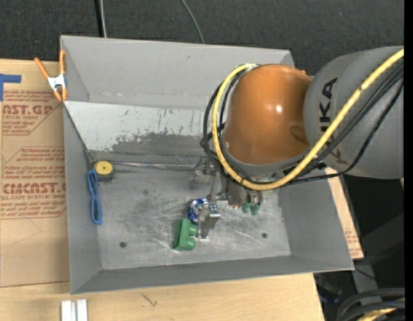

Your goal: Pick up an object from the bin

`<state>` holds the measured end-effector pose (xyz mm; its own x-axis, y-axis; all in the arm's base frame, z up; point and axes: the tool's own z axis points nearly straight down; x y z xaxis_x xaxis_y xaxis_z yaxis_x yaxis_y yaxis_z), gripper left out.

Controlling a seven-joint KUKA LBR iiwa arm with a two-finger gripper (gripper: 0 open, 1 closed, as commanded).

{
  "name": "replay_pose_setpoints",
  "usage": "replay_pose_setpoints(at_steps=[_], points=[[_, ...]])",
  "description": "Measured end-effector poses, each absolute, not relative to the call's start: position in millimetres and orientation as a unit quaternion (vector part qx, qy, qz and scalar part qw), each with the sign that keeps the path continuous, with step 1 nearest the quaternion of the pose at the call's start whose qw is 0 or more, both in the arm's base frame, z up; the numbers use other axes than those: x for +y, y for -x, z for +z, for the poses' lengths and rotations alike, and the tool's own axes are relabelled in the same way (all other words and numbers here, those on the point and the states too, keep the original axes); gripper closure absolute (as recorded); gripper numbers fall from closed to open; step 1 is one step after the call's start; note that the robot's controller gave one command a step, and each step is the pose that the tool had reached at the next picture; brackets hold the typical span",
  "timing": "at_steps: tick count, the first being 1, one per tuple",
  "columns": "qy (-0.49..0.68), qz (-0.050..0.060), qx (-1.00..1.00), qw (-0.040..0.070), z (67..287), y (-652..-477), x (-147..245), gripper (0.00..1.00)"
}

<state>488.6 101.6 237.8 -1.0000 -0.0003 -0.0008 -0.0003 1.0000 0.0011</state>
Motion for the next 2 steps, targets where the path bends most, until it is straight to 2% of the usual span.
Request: replay_pose_setpoints(at_steps=[1,2], points=[[-0.111,-0.001,0.994,-0.003,106.5,-487.9,90.9,0.00],[-0.111,0.001,0.994,0.002,111.4,-491.3,91.0,1.00]])
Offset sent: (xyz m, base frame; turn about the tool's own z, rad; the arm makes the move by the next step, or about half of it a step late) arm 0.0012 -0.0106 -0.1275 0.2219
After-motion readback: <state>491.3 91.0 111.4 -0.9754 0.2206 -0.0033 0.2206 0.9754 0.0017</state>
